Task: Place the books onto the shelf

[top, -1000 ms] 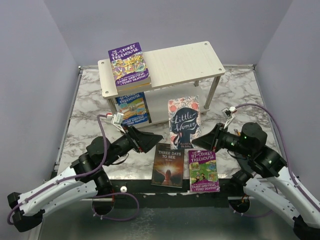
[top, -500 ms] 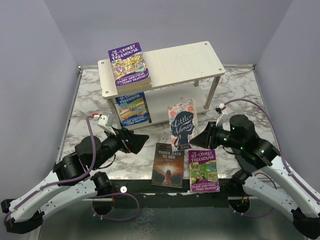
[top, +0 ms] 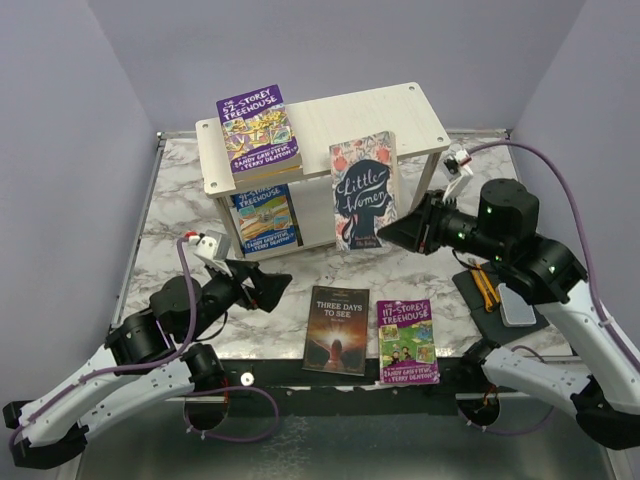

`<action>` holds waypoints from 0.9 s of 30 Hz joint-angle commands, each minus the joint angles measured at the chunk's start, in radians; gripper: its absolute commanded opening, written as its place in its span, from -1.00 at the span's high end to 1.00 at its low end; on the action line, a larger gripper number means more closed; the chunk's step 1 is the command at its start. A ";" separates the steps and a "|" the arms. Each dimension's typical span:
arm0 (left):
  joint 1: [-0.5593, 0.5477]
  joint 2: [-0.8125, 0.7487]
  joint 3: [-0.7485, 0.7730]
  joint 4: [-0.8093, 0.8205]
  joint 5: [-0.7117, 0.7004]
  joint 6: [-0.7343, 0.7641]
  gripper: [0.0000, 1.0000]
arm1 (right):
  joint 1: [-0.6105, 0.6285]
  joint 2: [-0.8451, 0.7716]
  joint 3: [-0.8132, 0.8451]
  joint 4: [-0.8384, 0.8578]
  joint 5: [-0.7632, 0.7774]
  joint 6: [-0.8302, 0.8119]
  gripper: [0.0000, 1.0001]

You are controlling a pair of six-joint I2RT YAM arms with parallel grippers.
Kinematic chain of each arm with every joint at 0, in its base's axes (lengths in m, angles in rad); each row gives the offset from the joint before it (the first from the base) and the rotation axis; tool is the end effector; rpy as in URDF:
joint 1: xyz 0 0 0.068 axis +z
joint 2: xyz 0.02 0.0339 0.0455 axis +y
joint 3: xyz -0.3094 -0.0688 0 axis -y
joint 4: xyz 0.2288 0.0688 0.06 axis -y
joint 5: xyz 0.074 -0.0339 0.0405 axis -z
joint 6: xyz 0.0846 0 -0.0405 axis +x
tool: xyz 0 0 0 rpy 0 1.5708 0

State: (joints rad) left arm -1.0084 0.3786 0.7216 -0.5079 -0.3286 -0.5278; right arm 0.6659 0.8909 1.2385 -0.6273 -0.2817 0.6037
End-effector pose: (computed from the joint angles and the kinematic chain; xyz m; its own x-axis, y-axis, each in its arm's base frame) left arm 0.0656 -0.0529 0.3360 -0.3934 -0.2698 -0.8789 0.5010 0.7386 -0.4510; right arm 0.1187 0.1231 0.4456 -0.6349 0.1947 -0.7477 -0.5383 0.5828 0.6088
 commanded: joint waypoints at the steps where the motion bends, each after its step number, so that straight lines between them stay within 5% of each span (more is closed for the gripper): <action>1: 0.000 -0.002 -0.027 0.003 0.028 0.041 -0.98 | 0.000 0.108 0.171 0.004 0.064 -0.068 0.99; 13: -0.001 -0.064 -0.042 0.016 0.056 0.048 -0.98 | -0.064 0.489 0.654 -0.138 0.004 -0.120 0.99; 27: -0.001 -0.106 -0.046 0.021 0.069 0.056 -0.98 | -0.234 0.727 0.846 -0.185 -0.338 -0.063 0.99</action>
State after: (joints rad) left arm -1.0084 0.2852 0.6849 -0.5018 -0.2863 -0.4885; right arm 0.4507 1.5784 2.0216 -0.8280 -0.5159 0.5381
